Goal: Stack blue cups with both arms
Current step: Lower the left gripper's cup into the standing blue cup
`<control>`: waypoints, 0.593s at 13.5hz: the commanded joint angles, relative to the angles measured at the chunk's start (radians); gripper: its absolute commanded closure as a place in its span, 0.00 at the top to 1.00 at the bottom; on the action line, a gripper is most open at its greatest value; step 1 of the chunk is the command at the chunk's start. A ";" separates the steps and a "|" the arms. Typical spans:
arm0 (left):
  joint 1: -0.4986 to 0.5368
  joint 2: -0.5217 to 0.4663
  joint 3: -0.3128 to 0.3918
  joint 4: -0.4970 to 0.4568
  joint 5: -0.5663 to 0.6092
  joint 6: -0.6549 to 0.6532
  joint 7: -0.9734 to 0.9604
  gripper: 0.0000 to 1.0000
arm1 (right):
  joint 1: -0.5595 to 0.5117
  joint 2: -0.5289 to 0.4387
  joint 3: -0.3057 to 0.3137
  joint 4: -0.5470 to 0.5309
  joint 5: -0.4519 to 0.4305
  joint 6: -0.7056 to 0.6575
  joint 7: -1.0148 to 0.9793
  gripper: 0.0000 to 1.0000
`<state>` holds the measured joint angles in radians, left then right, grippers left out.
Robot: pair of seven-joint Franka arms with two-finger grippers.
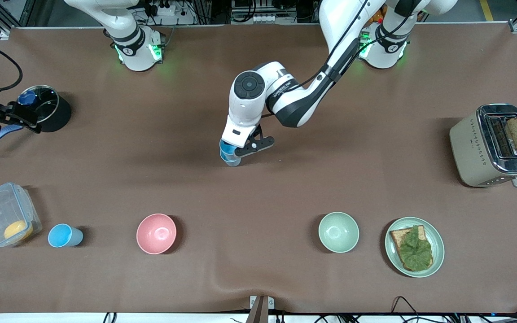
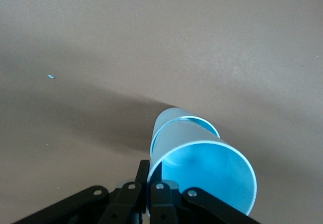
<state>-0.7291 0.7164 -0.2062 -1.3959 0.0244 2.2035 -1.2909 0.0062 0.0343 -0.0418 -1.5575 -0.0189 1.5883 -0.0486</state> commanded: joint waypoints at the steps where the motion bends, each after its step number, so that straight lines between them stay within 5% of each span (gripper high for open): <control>1: -0.012 0.020 0.007 0.024 0.029 0.007 -0.028 0.41 | -0.028 -0.002 0.033 0.010 -0.010 -0.013 0.000 1.00; 2: -0.012 0.020 0.007 0.024 0.032 0.007 -0.028 0.95 | -0.026 -0.002 0.033 0.010 -0.010 -0.013 0.000 1.00; 6: 0.017 -0.066 0.051 0.020 0.064 -0.011 -0.015 1.00 | -0.018 0.001 0.031 0.010 -0.019 -0.014 0.000 1.00; 8: 0.090 -0.167 0.060 0.006 0.072 -0.130 0.056 1.00 | -0.009 0.002 0.029 0.010 -0.021 -0.014 0.001 1.00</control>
<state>-0.7023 0.6662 -0.1517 -1.3557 0.0710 2.1740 -1.2823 0.0062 0.0349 -0.0290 -1.5575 -0.0199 1.5861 -0.0486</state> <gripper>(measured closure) 0.291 0.000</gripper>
